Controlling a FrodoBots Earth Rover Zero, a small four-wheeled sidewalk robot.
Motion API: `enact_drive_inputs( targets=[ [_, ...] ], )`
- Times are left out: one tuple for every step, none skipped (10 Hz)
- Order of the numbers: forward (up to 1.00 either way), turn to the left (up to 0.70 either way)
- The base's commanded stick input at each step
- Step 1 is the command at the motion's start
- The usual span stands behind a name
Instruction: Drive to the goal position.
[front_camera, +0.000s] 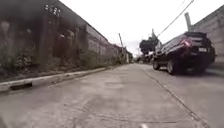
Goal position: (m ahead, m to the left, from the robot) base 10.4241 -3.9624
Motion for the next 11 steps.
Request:
enact_drive_inputs(
  targets=[
    [1.0, 0.0],
    [1.0, 0.0],
    [1.0, 0.0],
    [1.0, 0.0],
    [1.0, 0.0],
    [1.0, 0.0],
    [1.0, 0.0],
    [1.0, 0.0],
    [1.0, 0.0],
    [1.0, 0.0],
    [1.0, 0.0]
  ],
)
